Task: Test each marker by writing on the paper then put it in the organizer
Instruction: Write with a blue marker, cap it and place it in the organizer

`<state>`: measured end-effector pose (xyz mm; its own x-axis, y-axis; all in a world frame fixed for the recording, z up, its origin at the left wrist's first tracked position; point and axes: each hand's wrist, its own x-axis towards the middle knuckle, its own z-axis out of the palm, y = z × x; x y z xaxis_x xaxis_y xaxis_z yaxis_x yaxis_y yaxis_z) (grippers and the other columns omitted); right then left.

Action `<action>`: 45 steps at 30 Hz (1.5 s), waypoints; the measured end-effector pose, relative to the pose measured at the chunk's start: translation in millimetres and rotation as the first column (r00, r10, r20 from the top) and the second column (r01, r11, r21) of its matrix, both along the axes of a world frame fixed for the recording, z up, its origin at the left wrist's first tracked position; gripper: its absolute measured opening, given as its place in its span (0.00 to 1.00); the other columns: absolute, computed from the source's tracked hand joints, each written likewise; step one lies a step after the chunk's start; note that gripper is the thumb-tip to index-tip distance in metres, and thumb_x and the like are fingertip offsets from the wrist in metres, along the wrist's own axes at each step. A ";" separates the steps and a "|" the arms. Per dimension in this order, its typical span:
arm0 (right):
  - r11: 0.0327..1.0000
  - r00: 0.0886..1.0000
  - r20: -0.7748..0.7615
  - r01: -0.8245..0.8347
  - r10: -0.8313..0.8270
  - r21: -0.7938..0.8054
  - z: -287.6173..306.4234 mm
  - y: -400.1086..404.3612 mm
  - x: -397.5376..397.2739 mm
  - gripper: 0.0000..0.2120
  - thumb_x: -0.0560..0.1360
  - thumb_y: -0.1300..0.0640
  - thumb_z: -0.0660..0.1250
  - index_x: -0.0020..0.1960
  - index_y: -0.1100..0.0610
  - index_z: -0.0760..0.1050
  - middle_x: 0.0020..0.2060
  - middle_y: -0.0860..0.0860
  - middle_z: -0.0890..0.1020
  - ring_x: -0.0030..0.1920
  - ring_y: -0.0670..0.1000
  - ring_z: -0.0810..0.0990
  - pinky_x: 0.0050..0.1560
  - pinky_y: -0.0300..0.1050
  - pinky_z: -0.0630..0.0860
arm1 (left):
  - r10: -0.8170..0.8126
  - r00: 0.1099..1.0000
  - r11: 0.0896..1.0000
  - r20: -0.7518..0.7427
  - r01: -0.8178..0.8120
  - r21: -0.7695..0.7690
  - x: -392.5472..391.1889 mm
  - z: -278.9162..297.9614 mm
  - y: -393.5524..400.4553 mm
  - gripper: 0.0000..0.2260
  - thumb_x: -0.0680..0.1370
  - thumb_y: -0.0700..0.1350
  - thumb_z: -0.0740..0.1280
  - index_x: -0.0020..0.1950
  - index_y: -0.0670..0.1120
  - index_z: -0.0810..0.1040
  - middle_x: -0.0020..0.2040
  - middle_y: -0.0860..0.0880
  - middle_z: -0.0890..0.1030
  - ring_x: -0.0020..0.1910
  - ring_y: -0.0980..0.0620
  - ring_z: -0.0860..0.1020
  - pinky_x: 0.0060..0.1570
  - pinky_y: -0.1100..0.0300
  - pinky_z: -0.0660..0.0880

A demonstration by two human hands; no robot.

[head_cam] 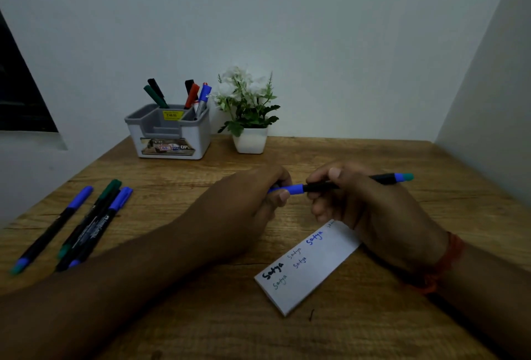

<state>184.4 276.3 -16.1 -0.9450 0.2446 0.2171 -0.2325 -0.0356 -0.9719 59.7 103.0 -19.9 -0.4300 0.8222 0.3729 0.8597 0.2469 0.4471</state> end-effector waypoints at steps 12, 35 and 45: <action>0.918 0.996 -0.056 0.082 -0.066 0.389 -8.8 -14.3 0.1 0.22 0.82 0.47 0.48 0.66 0.42 0.77 0.36 0.49 0.77 0.33 0.46 0.73 0.31 0.37 0.70 | -0.048 0.989 0.994 -0.139 0.061 0.087 12.8 4.2 -0.3 0.04 0.79 0.51 0.58 0.46 0.58 0.71 0.35 0.60 0.75 0.37 0.60 0.74 0.35 0.62 0.65; 0.893 0.975 -0.045 0.218 -0.218 0.395 5.8 -16.6 13.6 0.07 0.74 0.61 0.71 0.51 0.55 0.81 0.40 0.55 0.85 0.37 0.50 0.84 0.42 0.41 0.82 | 0.215 0.904 0.883 -0.369 -0.342 -0.322 -54.4 10.8 -21.1 0.32 0.80 0.63 0.54 0.79 0.55 0.46 0.81 0.51 0.50 0.79 0.50 0.47 0.75 0.40 0.44; 0.909 0.984 0.047 0.139 -0.171 0.394 18.6 -29.9 -13.6 0.12 0.75 0.55 0.64 0.55 0.61 0.75 0.46 0.55 0.86 0.48 0.55 0.87 0.46 0.46 0.84 | 0.279 0.859 0.758 -0.429 -0.471 -0.452 -91.8 3.2 -38.0 0.37 0.74 0.74 0.41 0.78 0.59 0.34 0.78 0.51 0.31 0.75 0.42 0.29 0.69 0.30 0.35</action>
<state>170.8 246.4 2.5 -0.9200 0.3007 0.2514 -0.1271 0.3781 -0.9170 -32.1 65.0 -16.7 -0.6829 0.7230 0.1046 0.7114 0.6907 -0.1301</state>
